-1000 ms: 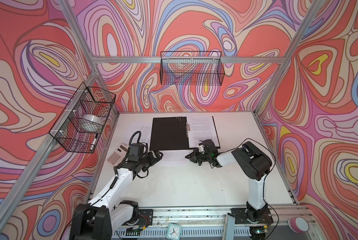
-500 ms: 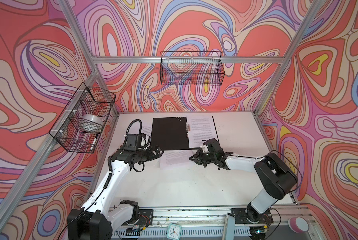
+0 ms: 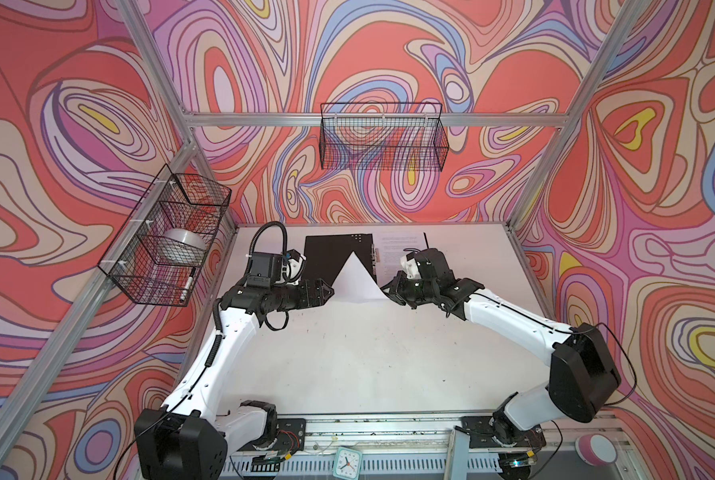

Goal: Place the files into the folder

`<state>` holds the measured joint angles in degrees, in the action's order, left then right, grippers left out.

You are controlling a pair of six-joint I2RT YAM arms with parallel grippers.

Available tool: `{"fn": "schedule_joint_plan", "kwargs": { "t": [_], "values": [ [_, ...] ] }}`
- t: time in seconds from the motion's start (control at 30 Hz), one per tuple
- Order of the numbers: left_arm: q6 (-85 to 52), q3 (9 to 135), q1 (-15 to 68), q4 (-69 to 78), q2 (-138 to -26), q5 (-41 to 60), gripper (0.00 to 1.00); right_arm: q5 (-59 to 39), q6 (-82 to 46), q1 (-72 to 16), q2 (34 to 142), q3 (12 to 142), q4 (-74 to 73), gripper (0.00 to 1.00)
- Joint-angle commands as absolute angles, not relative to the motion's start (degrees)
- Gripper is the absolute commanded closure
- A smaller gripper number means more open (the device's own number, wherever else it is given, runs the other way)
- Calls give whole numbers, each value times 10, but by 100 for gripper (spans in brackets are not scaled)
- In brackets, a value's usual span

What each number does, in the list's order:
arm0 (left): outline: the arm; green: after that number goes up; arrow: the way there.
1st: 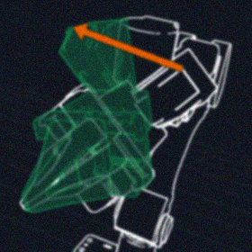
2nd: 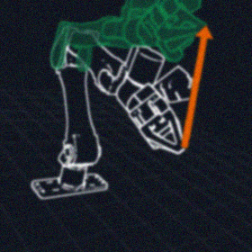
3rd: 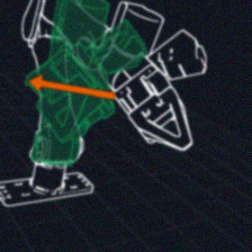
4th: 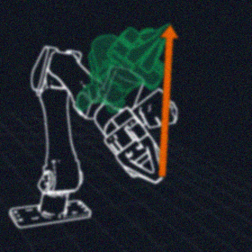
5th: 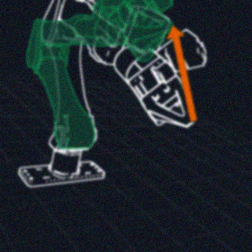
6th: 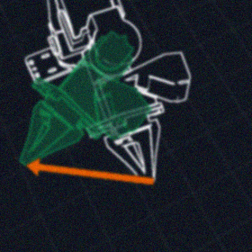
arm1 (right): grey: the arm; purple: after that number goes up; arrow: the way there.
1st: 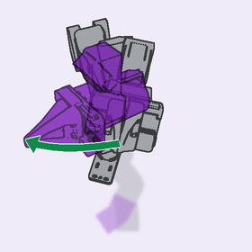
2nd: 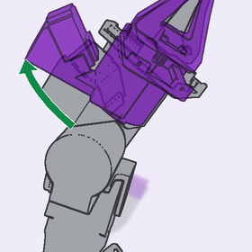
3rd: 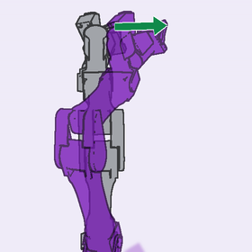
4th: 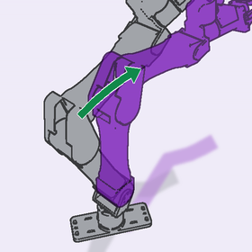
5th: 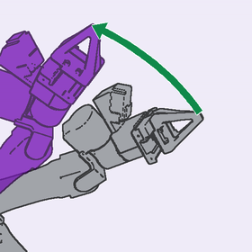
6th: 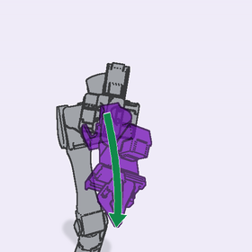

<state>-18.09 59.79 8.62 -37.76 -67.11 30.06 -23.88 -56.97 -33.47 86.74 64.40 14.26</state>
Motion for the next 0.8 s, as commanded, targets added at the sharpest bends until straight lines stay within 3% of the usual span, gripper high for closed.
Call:
{"fn": "schedule_joint_plan", "kwargs": {
  "t": [0.0, 0.47, 0.77],
  "values": [
    [-153, 616, 84, -372, -659, 312, 0, -215, -527, -337, 847, 677, 199, 100],
    [-178, 582, 84, -316, -644, 343, 0, -277, -518, -335, 837, 829, 249, 100],
    [-195, 570, 84, -300, -626, 328, 0, -242, -427, -300, 873, 956, 353, 100]
  ]
}}
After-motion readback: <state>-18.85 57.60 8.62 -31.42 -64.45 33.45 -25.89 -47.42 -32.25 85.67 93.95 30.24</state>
